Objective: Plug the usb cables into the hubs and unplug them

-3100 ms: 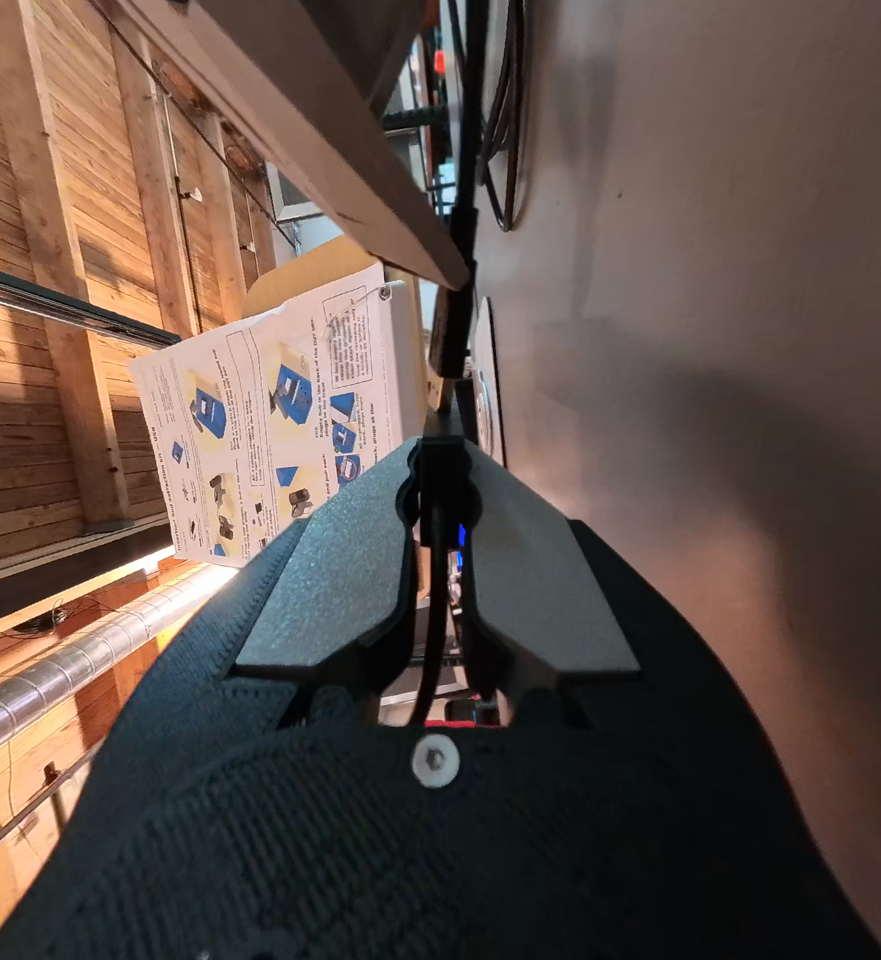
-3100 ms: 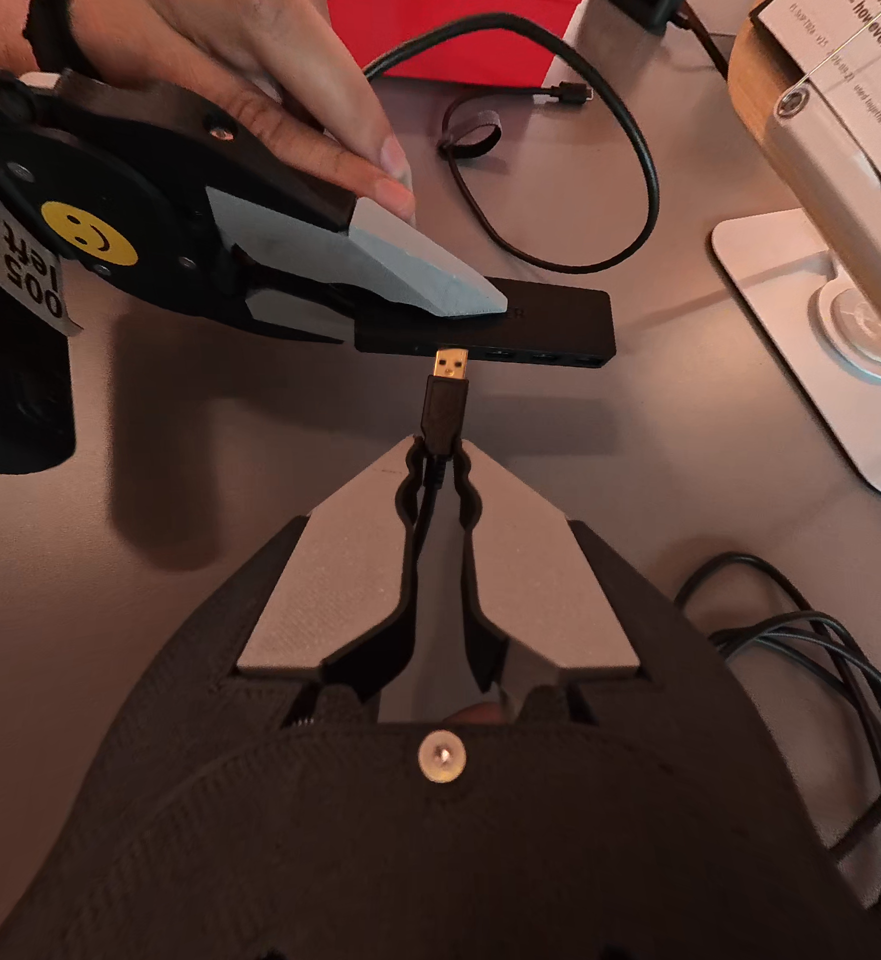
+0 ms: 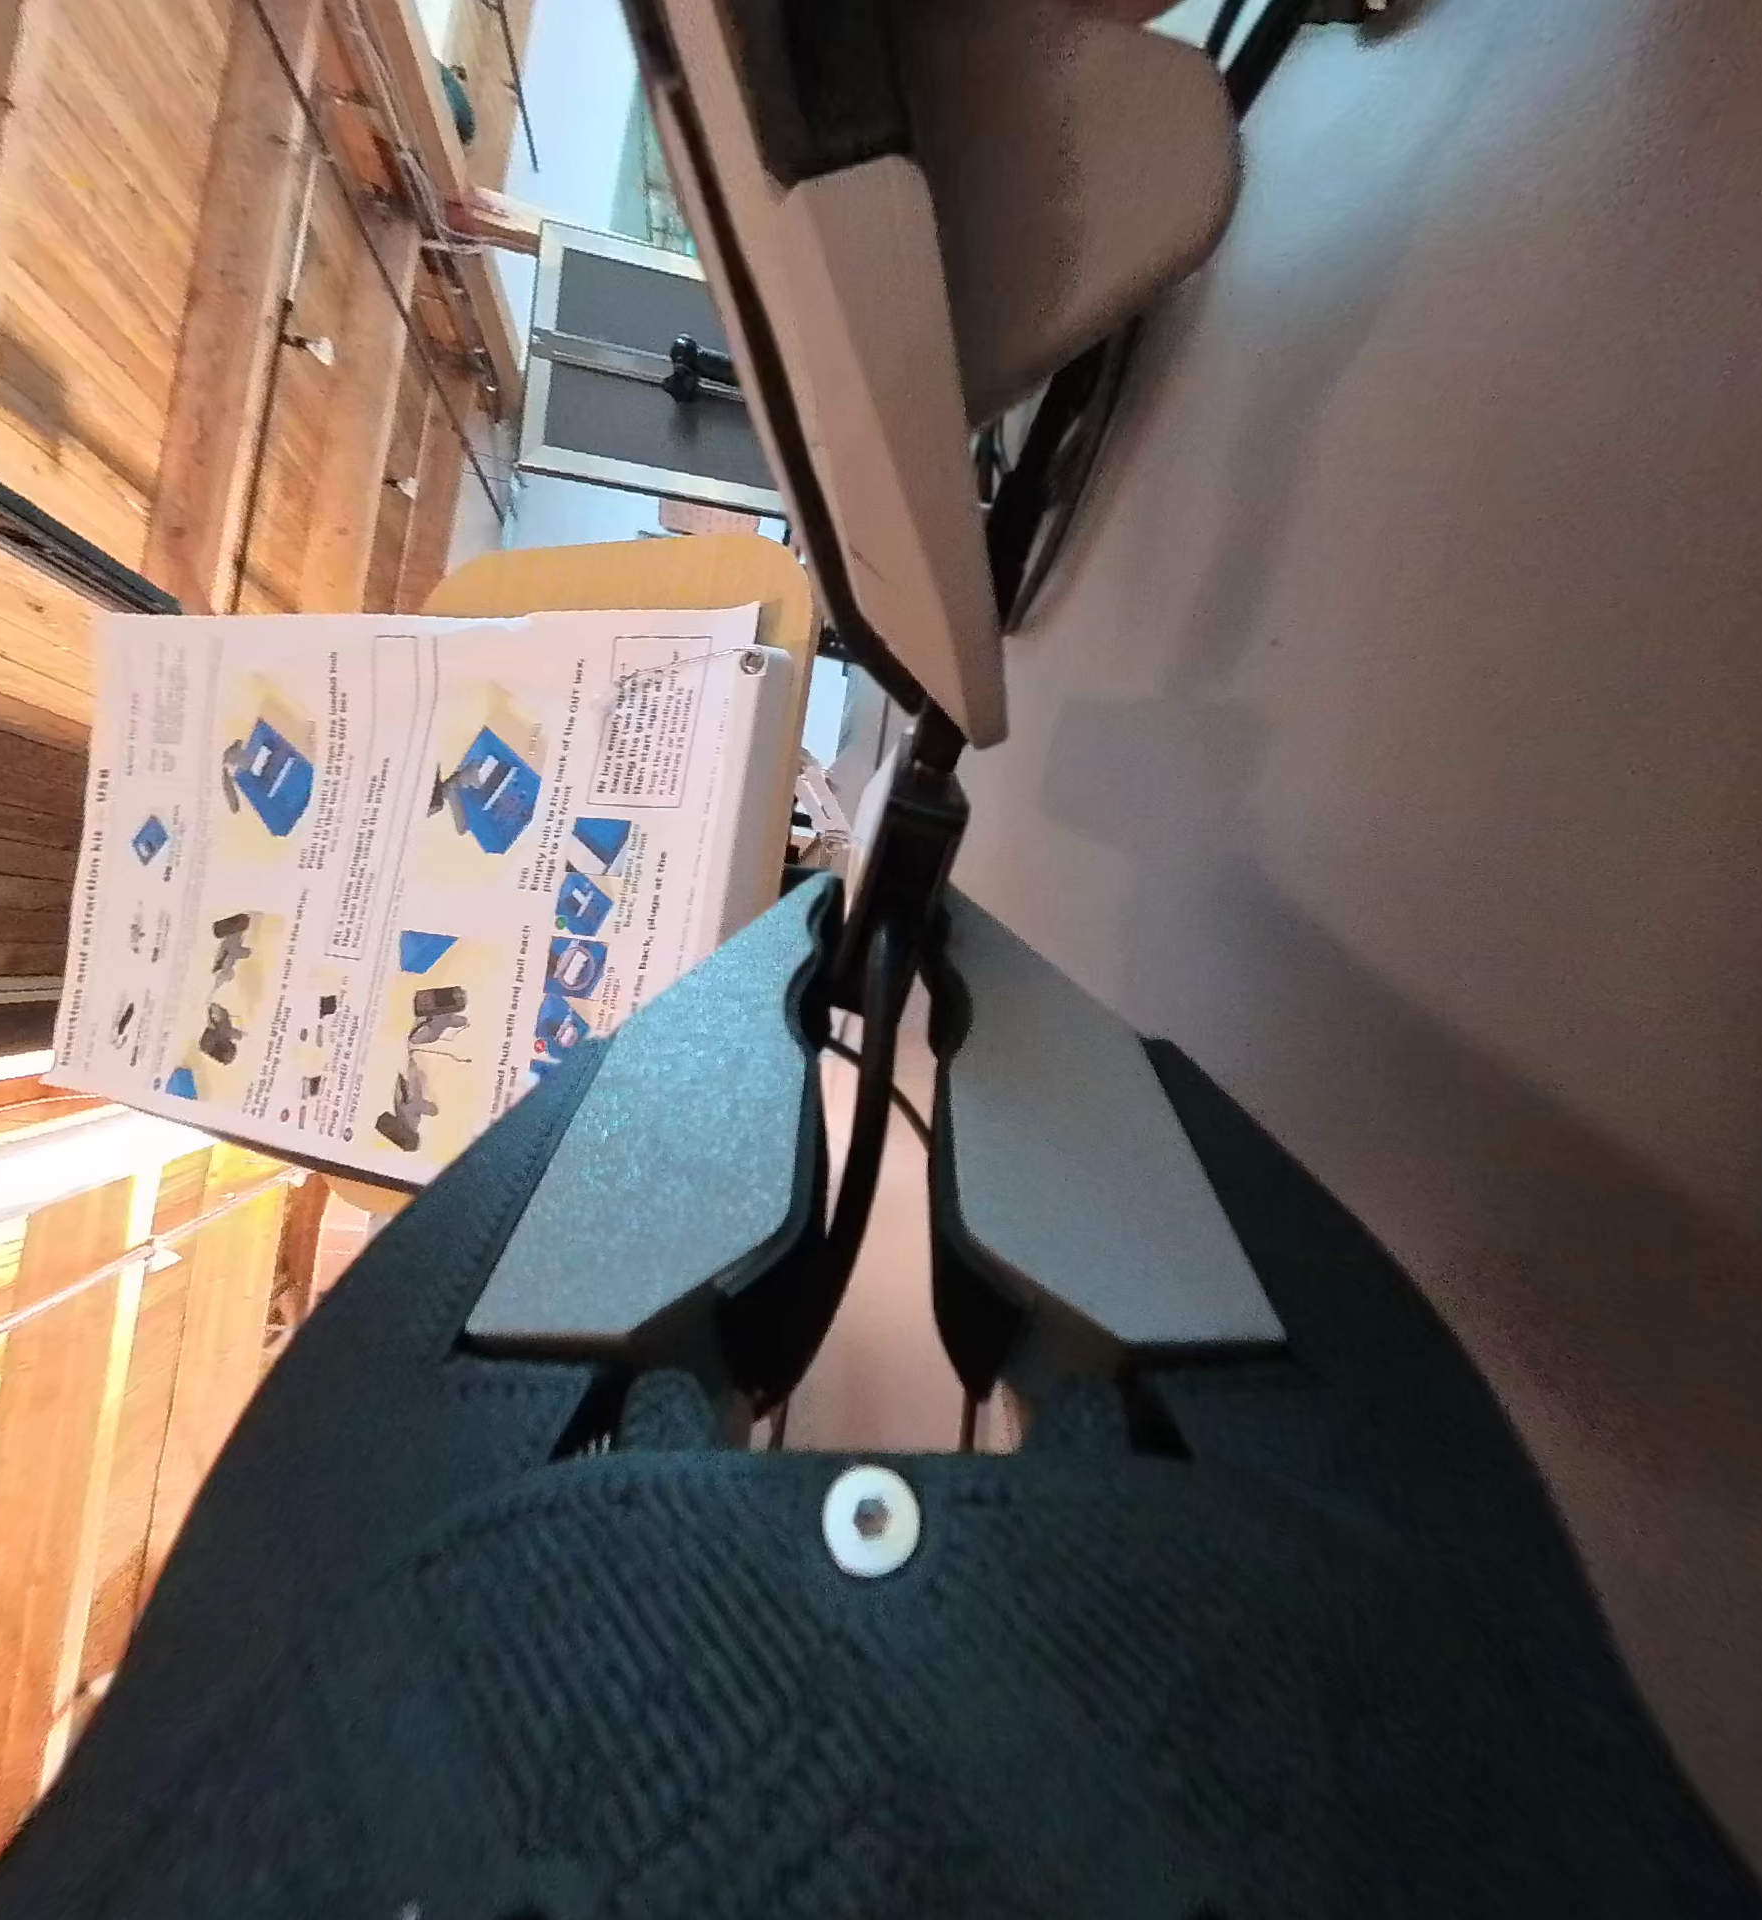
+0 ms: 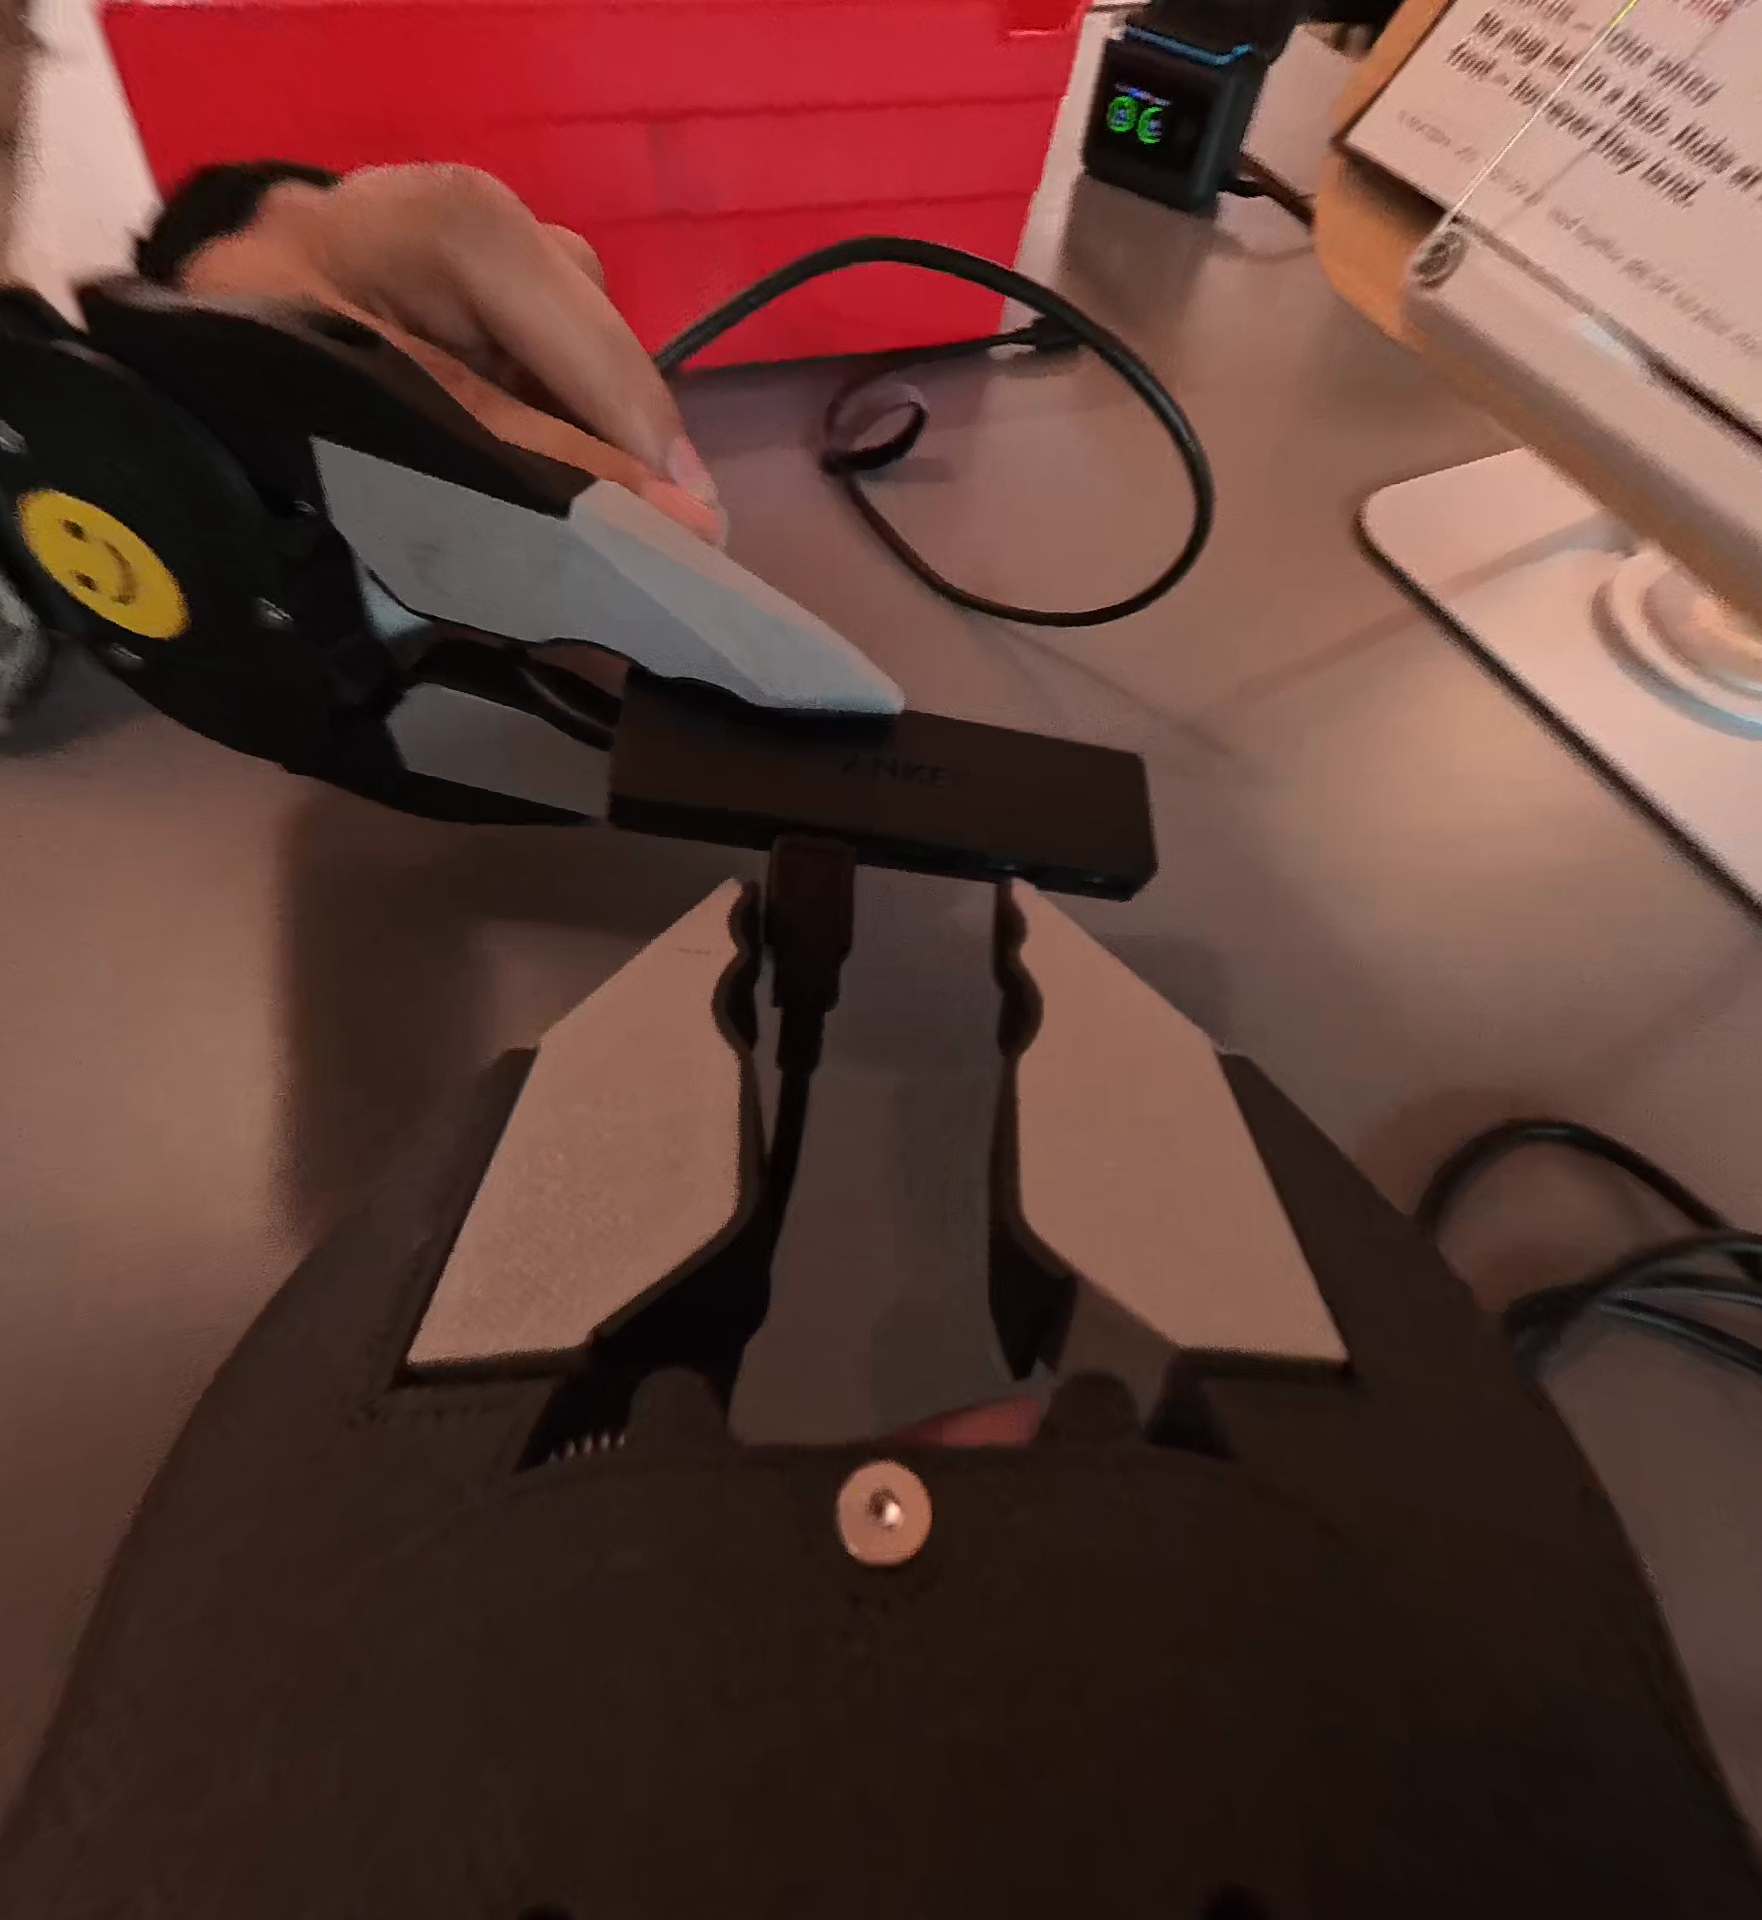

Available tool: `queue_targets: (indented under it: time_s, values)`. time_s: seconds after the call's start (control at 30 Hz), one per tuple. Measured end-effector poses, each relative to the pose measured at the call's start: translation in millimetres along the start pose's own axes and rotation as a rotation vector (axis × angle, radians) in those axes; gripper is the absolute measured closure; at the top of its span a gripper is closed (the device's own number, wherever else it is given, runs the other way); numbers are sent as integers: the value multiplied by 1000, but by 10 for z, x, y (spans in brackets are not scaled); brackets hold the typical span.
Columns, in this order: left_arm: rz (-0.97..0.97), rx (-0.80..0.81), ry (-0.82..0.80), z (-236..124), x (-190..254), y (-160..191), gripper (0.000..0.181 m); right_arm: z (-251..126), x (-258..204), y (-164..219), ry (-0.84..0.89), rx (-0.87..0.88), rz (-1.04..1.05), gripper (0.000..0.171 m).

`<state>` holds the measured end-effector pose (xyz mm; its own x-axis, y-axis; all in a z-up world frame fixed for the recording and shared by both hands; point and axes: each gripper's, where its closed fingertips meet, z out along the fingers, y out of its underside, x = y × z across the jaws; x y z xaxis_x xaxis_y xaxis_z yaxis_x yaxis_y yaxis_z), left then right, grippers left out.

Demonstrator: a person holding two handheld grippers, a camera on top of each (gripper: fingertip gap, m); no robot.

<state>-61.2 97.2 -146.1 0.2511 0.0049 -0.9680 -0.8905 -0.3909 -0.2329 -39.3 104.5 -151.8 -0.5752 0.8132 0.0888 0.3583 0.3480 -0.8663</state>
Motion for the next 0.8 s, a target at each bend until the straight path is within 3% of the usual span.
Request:
queue_targets:
  time_s: [0.07, 0.33, 0.47, 0.63, 0.8]
  values:
    - [7, -1, 9, 6, 26, -4, 169, 10, 14, 15, 72, -21, -103, 121]
    - [-1, 18, 18, -2, 44, -41, 169, 63, 1, 83, 228, -97, -366, 121]
    - [-110, 56, 84, -13, 92, -121, 170, 66, 16, 84, 308, -125, -490, 121]
    - [-247, 125, 166, -64, 127, -229, 169, 70, 12, 43, 436, -146, -693, 138]
    - [-287, 136, 198, -77, 155, -234, 169, 105, -48, 61, 427, -157, -743, 155]
